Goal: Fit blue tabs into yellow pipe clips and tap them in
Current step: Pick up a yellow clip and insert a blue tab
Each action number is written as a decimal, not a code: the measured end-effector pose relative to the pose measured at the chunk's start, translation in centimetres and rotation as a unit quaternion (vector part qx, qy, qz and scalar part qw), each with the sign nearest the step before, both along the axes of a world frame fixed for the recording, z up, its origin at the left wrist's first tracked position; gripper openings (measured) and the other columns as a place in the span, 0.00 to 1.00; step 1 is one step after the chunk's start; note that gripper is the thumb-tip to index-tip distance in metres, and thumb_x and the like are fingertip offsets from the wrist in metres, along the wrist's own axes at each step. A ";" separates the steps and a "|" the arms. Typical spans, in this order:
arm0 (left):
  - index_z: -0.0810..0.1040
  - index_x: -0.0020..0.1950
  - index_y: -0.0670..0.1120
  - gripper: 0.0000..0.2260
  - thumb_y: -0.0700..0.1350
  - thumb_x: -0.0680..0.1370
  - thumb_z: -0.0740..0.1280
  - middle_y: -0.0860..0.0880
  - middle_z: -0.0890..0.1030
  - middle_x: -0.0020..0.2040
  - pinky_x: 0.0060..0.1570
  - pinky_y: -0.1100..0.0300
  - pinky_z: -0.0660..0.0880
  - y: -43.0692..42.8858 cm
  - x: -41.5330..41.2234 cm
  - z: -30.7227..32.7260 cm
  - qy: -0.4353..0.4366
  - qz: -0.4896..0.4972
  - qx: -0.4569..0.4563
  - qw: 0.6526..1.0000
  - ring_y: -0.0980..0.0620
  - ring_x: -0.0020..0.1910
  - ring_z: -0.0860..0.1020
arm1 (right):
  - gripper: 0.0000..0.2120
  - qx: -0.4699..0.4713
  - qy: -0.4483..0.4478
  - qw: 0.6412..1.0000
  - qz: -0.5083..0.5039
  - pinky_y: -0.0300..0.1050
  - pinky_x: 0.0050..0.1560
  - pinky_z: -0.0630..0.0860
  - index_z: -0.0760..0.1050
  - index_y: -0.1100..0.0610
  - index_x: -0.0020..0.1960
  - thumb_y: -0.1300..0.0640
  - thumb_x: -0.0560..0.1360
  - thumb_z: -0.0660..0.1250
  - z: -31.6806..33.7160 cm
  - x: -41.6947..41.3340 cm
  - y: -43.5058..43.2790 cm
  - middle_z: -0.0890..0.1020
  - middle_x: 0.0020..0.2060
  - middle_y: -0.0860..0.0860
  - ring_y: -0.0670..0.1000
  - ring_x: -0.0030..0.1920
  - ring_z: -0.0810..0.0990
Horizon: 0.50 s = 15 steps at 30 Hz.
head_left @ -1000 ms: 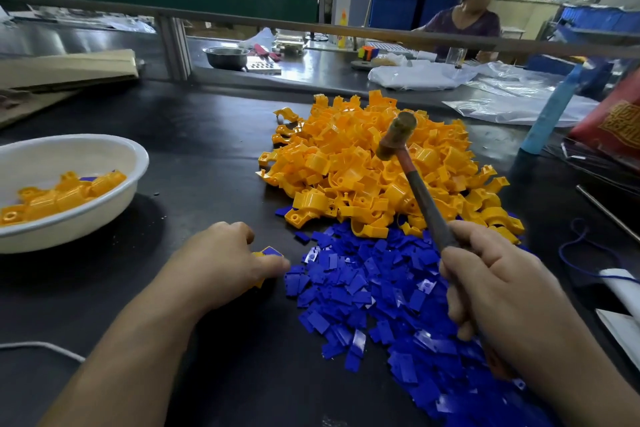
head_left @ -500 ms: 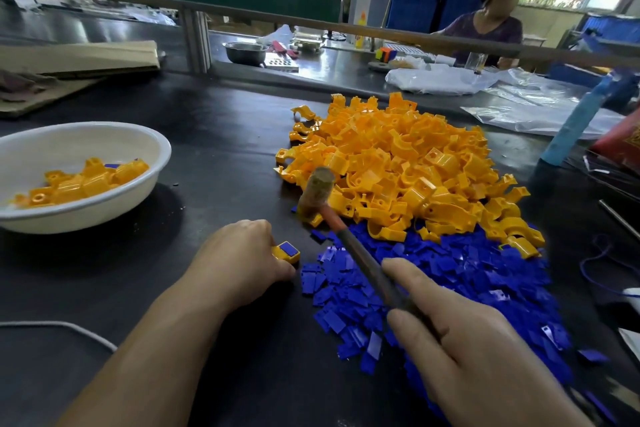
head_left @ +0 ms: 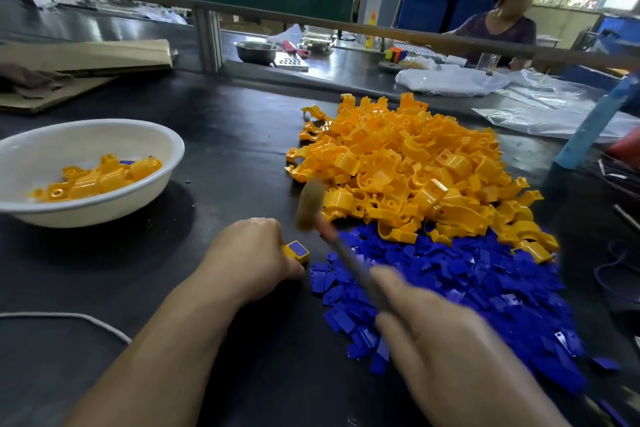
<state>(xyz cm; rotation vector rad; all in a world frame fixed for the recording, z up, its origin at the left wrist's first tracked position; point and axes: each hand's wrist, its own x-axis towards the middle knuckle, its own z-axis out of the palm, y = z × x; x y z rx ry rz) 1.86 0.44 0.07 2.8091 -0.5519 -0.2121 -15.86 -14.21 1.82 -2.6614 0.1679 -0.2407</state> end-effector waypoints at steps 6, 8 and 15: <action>0.79 0.49 0.50 0.17 0.59 0.68 0.74 0.51 0.78 0.43 0.41 0.55 0.75 0.1 0.1 0.0 0.010 0.000 -0.005 1.000 0.52 0.43 0.77 | 0.16 0.008 0.078 0.997 0.009 0.39 0.52 0.75 0.55 0.34 0.63 0.44 0.80 0.56 1.4 0.8 -0.3 0.77 0.51 0.42 0.42 0.50 0.76; 0.79 0.49 0.49 0.18 0.60 0.68 0.73 0.50 0.79 0.44 0.42 0.54 0.75 0.1 0.2 -0.2 0.001 -0.001 -0.004 1.000 0.50 0.44 0.77 | 0.17 0.018 0.038 0.999 -0.001 0.35 0.43 0.75 0.52 0.31 0.61 0.44 0.79 0.57 1.4 0.7 -0.3 0.77 0.45 0.40 0.38 0.46 0.75; 0.79 0.49 0.50 0.17 0.60 0.68 0.74 0.52 0.77 0.43 0.41 0.56 0.75 0.1 0.2 0.1 0.012 -0.004 -0.001 1.000 0.54 0.42 0.76 | 0.15 -0.005 0.076 0.997 0.024 0.39 0.46 0.76 0.57 0.37 0.65 0.45 0.80 0.56 0.6 2.0 -0.2 0.78 0.46 0.43 0.42 0.44 0.76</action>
